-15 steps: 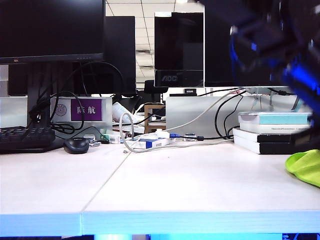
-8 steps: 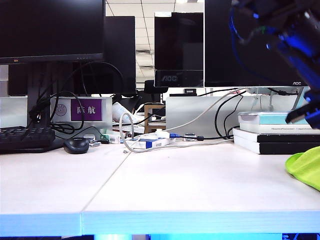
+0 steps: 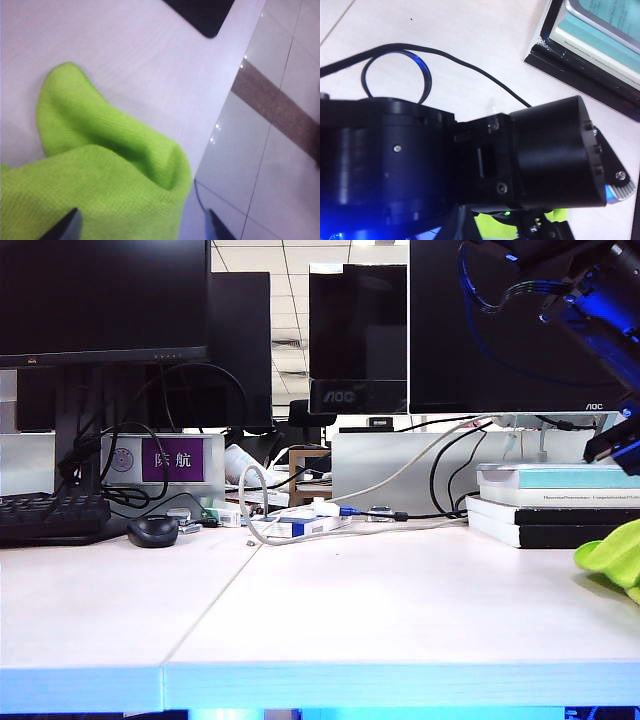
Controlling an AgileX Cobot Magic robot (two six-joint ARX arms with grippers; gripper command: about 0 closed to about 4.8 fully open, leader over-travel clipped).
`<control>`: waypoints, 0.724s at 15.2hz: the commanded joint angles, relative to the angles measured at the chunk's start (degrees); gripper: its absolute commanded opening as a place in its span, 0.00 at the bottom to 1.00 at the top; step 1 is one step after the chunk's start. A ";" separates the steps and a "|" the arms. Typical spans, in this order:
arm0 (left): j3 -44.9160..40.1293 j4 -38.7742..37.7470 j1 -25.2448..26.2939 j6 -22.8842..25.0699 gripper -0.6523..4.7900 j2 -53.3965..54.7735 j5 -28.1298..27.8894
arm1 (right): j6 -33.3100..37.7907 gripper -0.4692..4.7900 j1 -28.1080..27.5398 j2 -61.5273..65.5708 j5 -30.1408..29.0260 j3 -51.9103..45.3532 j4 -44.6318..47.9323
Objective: Wipe the table from left to right using the rag.
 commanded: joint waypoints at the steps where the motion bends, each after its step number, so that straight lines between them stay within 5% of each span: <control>1: 0.35 2.97 -0.07 -1.46 0.71 -0.22 -0.11 | 0.39 0.08 0.02 -0.24 0.13 0.22 0.70; 7: 0.55 -9.42 0.68 -0.04 0.81 -4.04 2.45 | 0.39 0.08 0.02 -0.94 0.17 0.22 0.94; 10: 3.63 -6.23 0.68 1.36 0.81 -5.01 1.57 | 0.39 0.08 0.02 -1.90 0.13 0.22 1.16; 11: 3.72 0.07 0.61 1.09 0.81 -5.01 1.49 | 0.42 0.08 0.02 -2.47 0.13 0.22 1.31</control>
